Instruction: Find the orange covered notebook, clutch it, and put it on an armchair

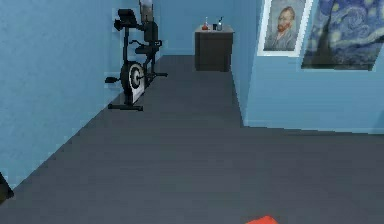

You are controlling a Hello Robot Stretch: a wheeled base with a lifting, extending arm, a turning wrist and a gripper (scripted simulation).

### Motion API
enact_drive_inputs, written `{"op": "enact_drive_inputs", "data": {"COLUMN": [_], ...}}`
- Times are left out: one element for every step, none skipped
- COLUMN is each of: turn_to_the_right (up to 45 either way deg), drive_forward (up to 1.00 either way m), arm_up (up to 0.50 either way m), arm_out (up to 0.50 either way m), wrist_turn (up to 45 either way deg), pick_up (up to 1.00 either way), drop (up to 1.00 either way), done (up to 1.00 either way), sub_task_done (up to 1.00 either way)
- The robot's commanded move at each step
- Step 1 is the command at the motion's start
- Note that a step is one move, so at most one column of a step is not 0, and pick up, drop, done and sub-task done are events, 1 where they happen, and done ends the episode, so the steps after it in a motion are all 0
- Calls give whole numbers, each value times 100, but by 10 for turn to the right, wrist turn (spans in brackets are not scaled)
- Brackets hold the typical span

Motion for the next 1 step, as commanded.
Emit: {"op": "enact_drive_inputs", "data": {"turn_to_the_right": [0], "drive_forward": [25], "arm_up": [0], "arm_out": [0], "wrist_turn": [0], "pick_up": [0], "drop": [0], "done": [0], "sub_task_done": [0]}}
